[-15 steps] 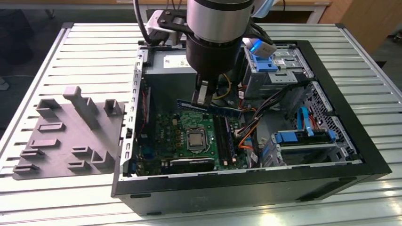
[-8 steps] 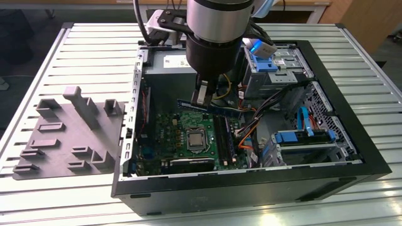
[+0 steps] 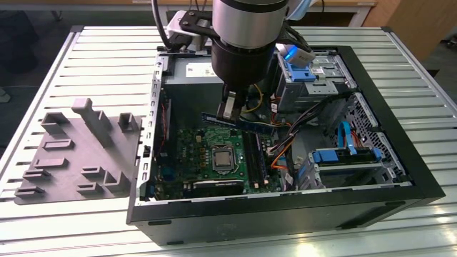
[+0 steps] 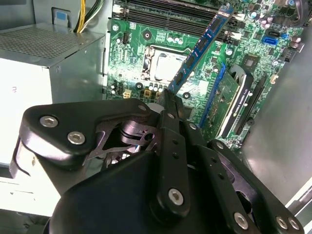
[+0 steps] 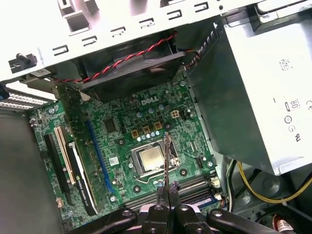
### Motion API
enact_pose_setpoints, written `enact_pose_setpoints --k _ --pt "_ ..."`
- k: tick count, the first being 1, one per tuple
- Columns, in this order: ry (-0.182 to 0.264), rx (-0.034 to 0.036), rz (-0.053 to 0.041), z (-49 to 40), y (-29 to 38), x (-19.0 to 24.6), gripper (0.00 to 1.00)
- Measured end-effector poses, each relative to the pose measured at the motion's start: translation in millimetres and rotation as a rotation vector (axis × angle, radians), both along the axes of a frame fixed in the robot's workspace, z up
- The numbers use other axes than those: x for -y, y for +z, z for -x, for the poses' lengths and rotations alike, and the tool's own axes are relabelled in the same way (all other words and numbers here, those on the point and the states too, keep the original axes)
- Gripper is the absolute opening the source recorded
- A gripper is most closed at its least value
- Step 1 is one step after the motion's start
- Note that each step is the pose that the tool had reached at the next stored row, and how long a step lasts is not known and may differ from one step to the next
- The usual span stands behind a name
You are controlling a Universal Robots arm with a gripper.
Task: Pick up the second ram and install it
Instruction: 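Insert the second ram into the second slot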
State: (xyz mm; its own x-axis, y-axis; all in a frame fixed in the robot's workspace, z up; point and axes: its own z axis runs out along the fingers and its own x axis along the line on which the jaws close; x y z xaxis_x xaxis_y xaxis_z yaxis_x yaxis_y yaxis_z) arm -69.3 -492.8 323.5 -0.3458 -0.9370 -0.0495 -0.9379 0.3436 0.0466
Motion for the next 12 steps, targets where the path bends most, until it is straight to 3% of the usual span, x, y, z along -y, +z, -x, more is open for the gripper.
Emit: enact_pose_setpoints --k 12 --pt "-0.089 -0.0001 0.0001 0.0 -0.1 0.0 0.11"
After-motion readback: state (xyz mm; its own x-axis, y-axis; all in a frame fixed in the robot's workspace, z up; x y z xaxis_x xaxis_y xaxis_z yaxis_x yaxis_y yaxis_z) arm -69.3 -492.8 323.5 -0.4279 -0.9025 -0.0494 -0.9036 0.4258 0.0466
